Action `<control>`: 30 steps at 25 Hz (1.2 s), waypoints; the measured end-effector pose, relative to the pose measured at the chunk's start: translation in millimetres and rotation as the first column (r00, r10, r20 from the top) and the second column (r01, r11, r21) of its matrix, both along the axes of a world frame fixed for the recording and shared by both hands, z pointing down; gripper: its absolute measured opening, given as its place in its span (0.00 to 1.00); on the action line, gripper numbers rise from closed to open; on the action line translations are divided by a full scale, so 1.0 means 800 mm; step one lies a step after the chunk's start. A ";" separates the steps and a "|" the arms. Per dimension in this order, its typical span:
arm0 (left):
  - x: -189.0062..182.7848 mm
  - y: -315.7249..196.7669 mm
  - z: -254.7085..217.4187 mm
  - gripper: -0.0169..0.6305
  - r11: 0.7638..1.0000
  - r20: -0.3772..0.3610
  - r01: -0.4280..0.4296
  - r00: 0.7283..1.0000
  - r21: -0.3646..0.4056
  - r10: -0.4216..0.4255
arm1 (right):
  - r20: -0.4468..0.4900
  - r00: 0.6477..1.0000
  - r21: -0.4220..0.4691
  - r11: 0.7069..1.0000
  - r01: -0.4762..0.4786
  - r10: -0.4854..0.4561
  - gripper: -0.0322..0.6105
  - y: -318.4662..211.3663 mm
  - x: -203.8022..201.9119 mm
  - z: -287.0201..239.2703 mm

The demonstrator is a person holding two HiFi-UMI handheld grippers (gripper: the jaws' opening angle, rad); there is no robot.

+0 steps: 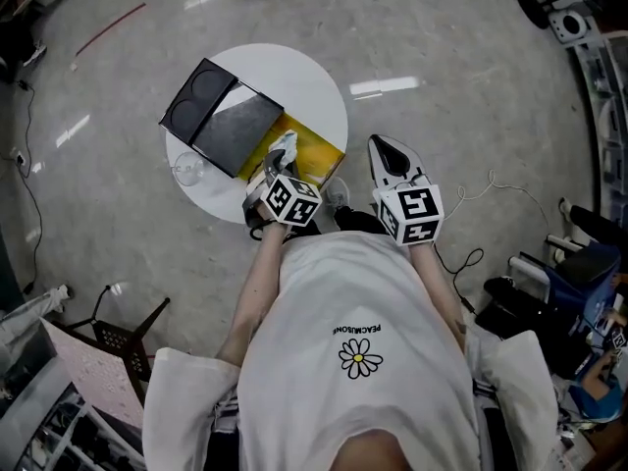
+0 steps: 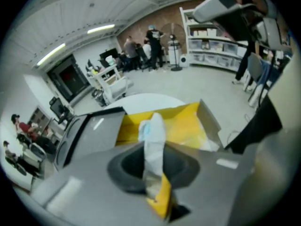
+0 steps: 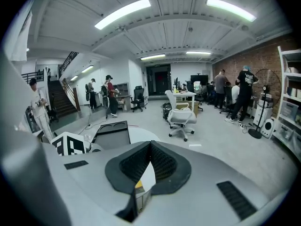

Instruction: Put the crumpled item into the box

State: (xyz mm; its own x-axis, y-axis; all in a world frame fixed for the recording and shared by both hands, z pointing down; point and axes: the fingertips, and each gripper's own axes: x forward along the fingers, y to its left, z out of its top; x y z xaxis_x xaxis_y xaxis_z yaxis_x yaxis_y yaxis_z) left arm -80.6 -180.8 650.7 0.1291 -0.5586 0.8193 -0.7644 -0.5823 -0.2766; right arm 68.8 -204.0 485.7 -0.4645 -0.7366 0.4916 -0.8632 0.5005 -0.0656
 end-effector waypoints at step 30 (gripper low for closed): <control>0.069 0.018 0.015 0.48 0.976 -0.288 0.013 0.955 -0.217 -0.076 | -0.001 1.000 -0.010 1.000 -0.008 0.008 0.05 0.012 0.030 0.006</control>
State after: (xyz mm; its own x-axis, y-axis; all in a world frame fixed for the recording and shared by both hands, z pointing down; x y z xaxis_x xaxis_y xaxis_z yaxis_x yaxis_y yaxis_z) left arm -25.5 -166.4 662.4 0.3598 -0.3884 0.8483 -0.8194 -0.5665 0.0881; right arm 92.6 -194.8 490.1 -0.4577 -0.7352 0.4999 -0.8674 0.4927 -0.0695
